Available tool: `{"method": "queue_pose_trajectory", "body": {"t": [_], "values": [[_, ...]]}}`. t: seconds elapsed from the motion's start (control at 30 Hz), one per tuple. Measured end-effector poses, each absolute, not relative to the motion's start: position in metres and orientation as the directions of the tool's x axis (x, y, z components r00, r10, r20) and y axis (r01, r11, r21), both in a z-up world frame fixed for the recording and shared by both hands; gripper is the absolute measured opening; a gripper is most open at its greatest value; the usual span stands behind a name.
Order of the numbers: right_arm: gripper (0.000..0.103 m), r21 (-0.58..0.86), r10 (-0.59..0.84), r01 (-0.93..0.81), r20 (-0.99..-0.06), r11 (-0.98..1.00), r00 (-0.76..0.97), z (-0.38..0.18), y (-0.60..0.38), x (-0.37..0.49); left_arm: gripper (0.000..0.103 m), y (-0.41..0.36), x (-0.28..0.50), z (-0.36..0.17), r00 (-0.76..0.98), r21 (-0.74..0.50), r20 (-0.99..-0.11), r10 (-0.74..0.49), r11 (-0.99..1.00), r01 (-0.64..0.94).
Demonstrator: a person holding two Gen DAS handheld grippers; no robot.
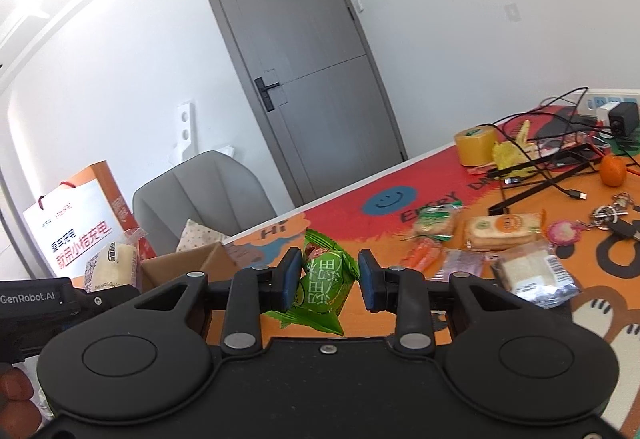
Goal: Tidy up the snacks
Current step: 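Carry the cake bar and green candy packet over the box and lower them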
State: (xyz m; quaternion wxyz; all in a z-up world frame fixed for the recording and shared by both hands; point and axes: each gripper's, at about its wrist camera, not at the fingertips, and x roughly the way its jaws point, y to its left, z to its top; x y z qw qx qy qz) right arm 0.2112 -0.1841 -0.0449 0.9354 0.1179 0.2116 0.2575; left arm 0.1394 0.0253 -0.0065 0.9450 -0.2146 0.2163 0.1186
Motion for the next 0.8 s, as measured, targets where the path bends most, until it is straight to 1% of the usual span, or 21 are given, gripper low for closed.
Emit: {"method": "queue_pose_trajectory", "body": {"t": [0.1, 0.27, 0.5, 0.57, 0.63, 0.7, 0.8], "values": [[0.032, 0.324, 0.548, -0.454, -0.33, 0.83, 0.768, -0.042, -0.173, 0.208, 0.029, 0.037, 0.136, -0.002, 0.883, -0.366, -0.45, 0.133, 0.875, -0.318], [0.032, 0.313, 0.579, -0.493, -0.324, 0.812, 0.748, -0.037, -0.151, 0.205, 0.029, 0.056, 0.133, 0.004, 0.883, -0.33, -0.432, 0.183, 0.879, -0.344], [0.032, 0.301, 0.613, -0.536, -0.327, 0.789, 0.719, -0.034, -0.122, 0.199, 0.029, 0.084, 0.138, -0.006, 0.855, -0.282, -0.468, 0.222, 0.88, -0.383], [0.032, 0.295, 0.626, -0.554, -0.326, 0.779, 0.708, -0.032, -0.114, 0.195, 0.032, 0.09, 0.138, -0.011, 0.84, -0.274, -0.485, 0.242, 0.87, -0.409], [0.032, 0.292, 0.639, -0.569, -0.328, 0.769, 0.696, -0.03, -0.106, 0.193, 0.032, 0.094, 0.138, -0.015, 0.83, -0.269, -0.498, 0.252, 0.865, -0.424], [0.032, 0.291, 0.651, -0.582, -0.332, 0.759, 0.683, -0.029, -0.099, 0.19, 0.033, 0.098, 0.134, -0.015, 0.834, -0.277, -0.492, 0.25, 0.863, -0.423], [0.032, 0.299, 0.669, -0.599, -0.343, 0.743, 0.659, -0.029, -0.09, 0.186, 0.037, 0.101, 0.129, -0.013, 0.837, -0.29, -0.486, 0.253, 0.856, -0.427]]}}
